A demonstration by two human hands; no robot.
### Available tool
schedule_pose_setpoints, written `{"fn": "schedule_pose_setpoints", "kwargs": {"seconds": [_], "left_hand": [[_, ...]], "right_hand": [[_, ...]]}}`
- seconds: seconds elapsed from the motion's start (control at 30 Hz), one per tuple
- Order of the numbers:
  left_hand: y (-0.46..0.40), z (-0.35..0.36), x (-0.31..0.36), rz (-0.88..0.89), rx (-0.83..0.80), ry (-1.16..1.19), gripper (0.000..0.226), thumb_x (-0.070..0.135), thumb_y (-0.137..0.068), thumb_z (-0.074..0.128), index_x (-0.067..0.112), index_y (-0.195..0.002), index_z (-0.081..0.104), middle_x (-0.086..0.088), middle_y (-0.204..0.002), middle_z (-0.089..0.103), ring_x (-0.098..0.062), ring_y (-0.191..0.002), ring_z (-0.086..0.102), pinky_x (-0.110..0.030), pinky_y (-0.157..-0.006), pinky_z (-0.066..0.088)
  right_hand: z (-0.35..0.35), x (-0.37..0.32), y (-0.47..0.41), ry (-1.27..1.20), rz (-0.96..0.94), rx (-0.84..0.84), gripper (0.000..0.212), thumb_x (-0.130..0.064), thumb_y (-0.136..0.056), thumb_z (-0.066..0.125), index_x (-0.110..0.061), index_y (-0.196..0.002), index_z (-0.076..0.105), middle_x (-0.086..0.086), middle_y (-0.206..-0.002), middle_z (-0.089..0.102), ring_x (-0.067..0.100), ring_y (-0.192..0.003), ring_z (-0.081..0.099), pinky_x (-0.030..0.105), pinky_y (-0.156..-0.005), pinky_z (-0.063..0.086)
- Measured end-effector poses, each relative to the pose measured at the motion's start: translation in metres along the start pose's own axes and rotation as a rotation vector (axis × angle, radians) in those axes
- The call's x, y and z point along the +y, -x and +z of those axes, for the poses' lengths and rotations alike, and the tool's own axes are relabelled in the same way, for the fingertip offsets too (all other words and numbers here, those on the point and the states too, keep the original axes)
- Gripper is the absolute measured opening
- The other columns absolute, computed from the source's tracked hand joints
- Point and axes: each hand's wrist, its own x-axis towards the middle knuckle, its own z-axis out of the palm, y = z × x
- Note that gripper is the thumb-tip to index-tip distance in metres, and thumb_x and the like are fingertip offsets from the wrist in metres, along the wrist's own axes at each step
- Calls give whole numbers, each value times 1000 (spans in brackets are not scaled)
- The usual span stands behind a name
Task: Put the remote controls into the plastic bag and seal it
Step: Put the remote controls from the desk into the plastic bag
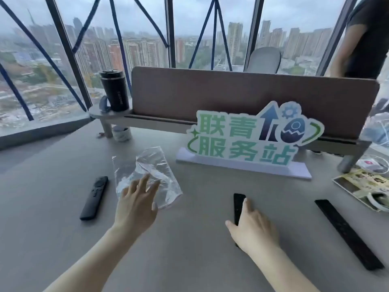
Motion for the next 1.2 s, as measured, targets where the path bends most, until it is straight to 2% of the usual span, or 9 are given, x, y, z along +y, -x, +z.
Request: {"fn": "schedule_pose_setpoints", "kwargs": {"seconds": [0.17,0.27,0.33,0.53,0.7,0.83,0.93,1.07,1.2], "left_hand": [[9,-3,-8,39,-30,-55,24,3,-63,73,20,-80,70,-6,-78,57,-32,-70,59,-36,-53,45],[19,-15,8,71,-15,66,12,8,-71,68,14,-73,58,-6,-71,52,-32,-61,58,-33,-48,42],[23,-23,22,134,10,143,11,12,-76,69,15,-71,59,-4,-70,54,-31,-56,60,-33,-43,44],[38,-52,72,207,51,469,26,31,-92,48,13,-80,63,-1,-72,47,-29,-60,51,-37,-54,45],[49,-56,86,176,42,586,27,31,-92,51,13,-80,67,-3,-72,57,-29,-68,57,-39,-61,48],[51,-44,87,140,29,582,29,32,-92,50,11,-78,65,-5,-77,69,-28,-75,61,-39,-67,51],[55,-37,91,147,52,555,24,34,-91,52,18,-84,69,-2,-81,74,-27,-82,66,-36,-67,51],[62,-35,103,97,53,585,21,37,-90,55,27,-97,73,-5,-93,77,-30,-92,68,-36,-72,53],[67,-36,108,65,53,586,22,37,-89,56,30,-101,72,-4,-99,76,-30,-96,67,-36,-75,53]], "right_hand": [[13,4,19,-222,52,27,40,-38,-89,56,-19,-122,43,7,-110,67,30,-100,65,37,-74,48],[5,13,42,-726,-30,-123,17,-25,-87,61,-14,-98,54,4,-72,64,18,-49,54,29,-47,44],[-12,17,64,-1018,-79,-327,14,-17,-89,63,-8,-99,62,9,-65,59,13,-35,35,19,-35,27],[-36,-12,78,-983,-127,-529,21,-23,-88,68,-4,-96,68,6,-67,61,11,-38,28,21,-37,19],[-20,-15,75,-1264,2,-319,13,3,-93,51,2,-91,64,18,-78,60,20,-49,53,26,-42,50],[-17,56,66,-1035,172,136,25,-5,-88,44,-13,-88,68,8,-85,68,23,-57,57,31,-51,49],[-19,129,53,-488,304,408,31,-21,-92,49,-18,-121,61,10,-122,62,32,-103,57,39,-80,47],[-8,198,29,-235,456,307,47,-36,-96,41,-11,-135,46,21,-133,51,40,-122,46,46,-100,41],[6,213,28,-60,412,311,36,-28,-97,45,-18,-131,50,13,-125,59,34,-117,50,42,-92,45]]}}
